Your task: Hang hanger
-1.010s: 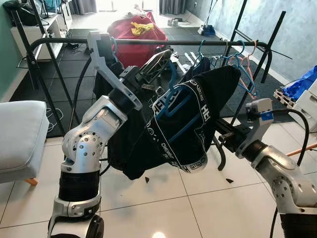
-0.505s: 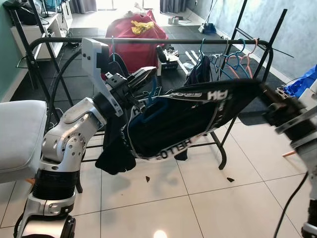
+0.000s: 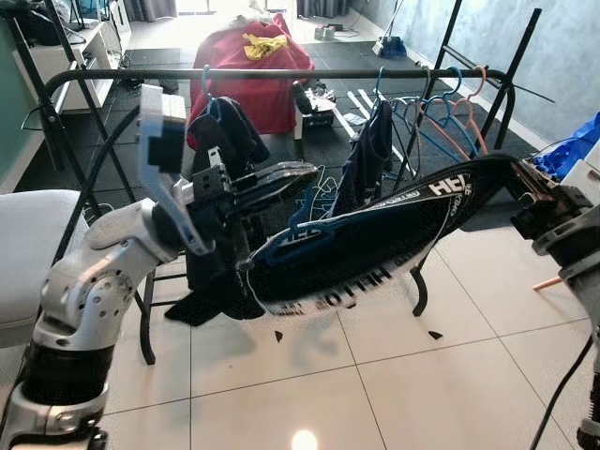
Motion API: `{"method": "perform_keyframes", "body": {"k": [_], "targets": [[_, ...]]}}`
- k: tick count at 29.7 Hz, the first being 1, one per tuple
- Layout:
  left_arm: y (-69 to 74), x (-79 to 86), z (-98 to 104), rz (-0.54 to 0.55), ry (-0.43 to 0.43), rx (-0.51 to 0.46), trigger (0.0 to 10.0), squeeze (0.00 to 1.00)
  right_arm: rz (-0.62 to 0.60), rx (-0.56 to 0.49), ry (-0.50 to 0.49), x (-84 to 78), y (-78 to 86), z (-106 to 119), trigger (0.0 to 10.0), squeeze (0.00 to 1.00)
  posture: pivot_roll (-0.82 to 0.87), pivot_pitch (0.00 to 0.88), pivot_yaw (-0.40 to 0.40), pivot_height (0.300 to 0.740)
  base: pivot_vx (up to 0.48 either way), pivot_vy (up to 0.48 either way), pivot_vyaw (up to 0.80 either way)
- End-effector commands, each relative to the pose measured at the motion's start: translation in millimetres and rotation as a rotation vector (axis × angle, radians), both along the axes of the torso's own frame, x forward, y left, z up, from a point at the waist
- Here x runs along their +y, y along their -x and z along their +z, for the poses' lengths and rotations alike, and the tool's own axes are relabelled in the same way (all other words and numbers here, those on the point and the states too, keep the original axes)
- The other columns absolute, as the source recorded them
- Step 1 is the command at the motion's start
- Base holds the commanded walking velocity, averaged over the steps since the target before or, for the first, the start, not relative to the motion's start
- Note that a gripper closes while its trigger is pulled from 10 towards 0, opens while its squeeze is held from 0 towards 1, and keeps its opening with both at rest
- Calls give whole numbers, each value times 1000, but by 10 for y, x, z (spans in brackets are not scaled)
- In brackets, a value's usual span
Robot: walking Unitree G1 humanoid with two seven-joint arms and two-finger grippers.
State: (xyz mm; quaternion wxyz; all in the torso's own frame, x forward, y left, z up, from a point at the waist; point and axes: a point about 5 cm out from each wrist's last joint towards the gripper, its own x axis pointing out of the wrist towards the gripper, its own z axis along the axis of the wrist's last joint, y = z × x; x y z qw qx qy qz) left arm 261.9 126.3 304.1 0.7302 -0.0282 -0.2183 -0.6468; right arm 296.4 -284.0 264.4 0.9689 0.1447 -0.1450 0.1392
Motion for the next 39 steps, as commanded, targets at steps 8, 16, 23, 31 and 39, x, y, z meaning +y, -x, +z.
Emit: {"method": "perform_keyframes", "body": {"k": [8, 16, 23, 31, 39], "targets": [[102, 69, -24, -84, -85, -32, 10000, 0, -80, 19, 7, -144, -1, 15, 0, 0, -73, 74, -41, 740, 0, 0, 0], [-256, 268, 113, 230, 34, -59, 10000, 0, -90, 46, 10, -155, 8, -50, 0, 0, -75, 79, -38, 740, 0, 0, 0], [-375, 519, 138, 376, 63, -67, 10000, 0, -108, 55, 9, -193, 19, -60, 0, 0, -78, 84, -40, 740, 0, 0, 0], [-387, 654, 207, 394, 87, -93, 10000, 0, -110, 66, 8, -169, 19, -99, 0, 0, -78, 84, -40, 740, 0, 0, 0], [-374, 763, 183, 379, 56, -99, 10000, 0, -131, 60, 13, -236, 41, -50, 0, 0, -80, 89, -41, 740, 0, 0, 0]]}}
